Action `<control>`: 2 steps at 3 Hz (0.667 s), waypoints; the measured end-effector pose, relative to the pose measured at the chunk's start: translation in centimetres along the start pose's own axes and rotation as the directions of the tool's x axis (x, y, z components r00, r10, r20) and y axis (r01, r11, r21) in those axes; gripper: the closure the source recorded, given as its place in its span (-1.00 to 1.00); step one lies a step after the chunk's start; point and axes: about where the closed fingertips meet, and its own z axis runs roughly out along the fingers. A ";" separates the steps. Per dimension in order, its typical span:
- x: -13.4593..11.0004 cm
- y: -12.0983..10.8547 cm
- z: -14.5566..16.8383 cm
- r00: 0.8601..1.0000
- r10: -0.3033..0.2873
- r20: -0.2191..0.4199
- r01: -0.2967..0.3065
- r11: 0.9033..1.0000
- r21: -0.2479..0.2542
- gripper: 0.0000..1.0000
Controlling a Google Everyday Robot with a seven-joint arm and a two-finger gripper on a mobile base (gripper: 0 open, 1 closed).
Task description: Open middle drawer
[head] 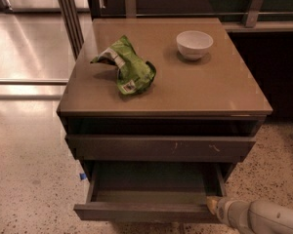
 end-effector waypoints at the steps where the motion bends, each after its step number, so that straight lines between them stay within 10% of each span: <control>1: 0.6 0.1 -0.4 1.000 0.018 -0.015 -0.018 1.000 -0.013 1.00; 2: 2.0 0.1 -1.0 0.997 0.065 -0.039 -0.066 0.997 -0.029 1.00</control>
Offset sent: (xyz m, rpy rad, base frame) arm -0.0673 -0.0057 -0.0130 0.1587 0.1473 -0.0947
